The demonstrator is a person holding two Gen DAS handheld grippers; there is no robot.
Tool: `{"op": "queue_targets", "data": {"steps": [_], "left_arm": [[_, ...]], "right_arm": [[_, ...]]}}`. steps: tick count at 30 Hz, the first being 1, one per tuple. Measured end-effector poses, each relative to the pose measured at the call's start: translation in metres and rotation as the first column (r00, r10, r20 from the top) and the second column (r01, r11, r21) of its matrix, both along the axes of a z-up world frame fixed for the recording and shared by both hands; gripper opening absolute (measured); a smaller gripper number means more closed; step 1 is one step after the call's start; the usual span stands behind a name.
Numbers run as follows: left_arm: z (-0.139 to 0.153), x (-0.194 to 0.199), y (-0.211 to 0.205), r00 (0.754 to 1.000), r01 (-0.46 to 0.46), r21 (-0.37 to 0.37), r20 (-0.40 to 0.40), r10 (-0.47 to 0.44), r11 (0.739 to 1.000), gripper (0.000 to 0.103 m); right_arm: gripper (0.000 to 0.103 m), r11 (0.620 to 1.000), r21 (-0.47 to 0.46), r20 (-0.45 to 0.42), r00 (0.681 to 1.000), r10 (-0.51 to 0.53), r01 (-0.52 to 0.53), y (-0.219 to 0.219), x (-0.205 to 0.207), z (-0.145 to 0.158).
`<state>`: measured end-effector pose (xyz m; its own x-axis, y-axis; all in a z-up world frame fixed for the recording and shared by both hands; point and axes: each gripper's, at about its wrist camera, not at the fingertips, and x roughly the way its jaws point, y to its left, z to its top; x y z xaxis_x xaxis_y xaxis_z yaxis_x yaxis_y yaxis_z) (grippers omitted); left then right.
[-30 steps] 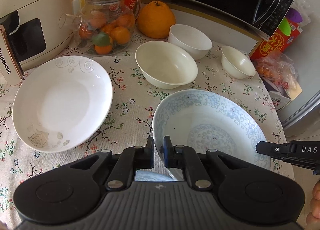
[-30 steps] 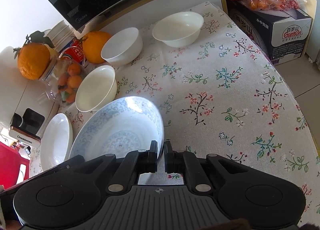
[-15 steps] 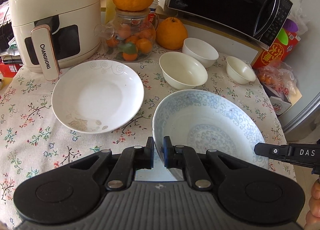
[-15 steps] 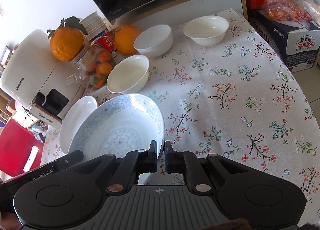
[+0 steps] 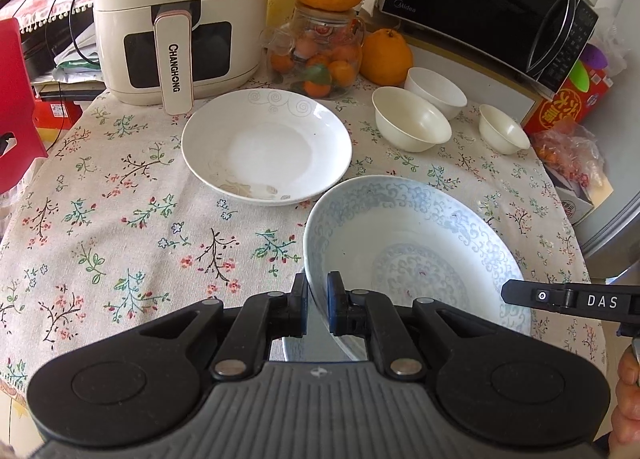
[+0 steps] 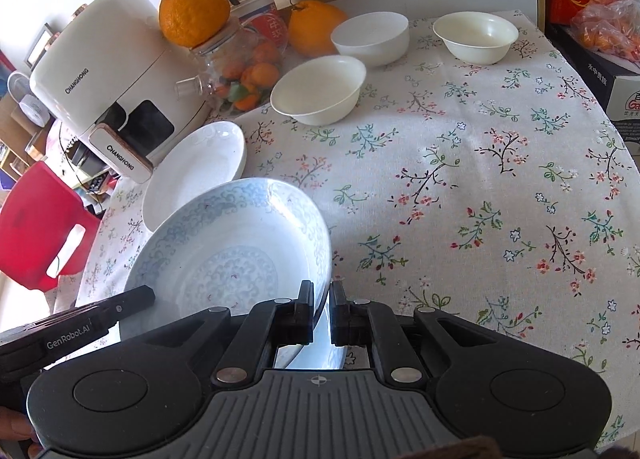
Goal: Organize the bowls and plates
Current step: 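Lower the blue-patterned plate onto the smaller blue plate and open both grippers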
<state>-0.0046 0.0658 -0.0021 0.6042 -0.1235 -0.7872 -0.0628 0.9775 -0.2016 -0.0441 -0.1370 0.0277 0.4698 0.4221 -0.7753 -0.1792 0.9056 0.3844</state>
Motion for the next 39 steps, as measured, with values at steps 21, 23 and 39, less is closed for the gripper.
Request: {"op": "queue_targets", "data": {"steps": [21,23,39], "left_arm": [[-0.02,-0.022,-0.018,0.999,0.043,0.116,-0.028,-0.04,0.992,0.009],[-0.02,-0.022,-0.02,0.999,0.042,0.138,-0.024,-0.039,0.99,0.01],[-0.026,-0.027,-0.039,0.999,0.04,0.3,0.014,-0.046,0.953,0.011]], "right_arm": [[0.01,0.988,-0.147,0.005,0.999,0.04,-0.039,0.014,-0.024,-0.015],[0.01,0.986,-0.159,0.003,0.999,0.049,-0.048,0.016,-0.025,-0.016],[0.012,0.967,-0.243,0.021,0.996,0.082,-0.074,0.03,-0.027,-0.02]]}}
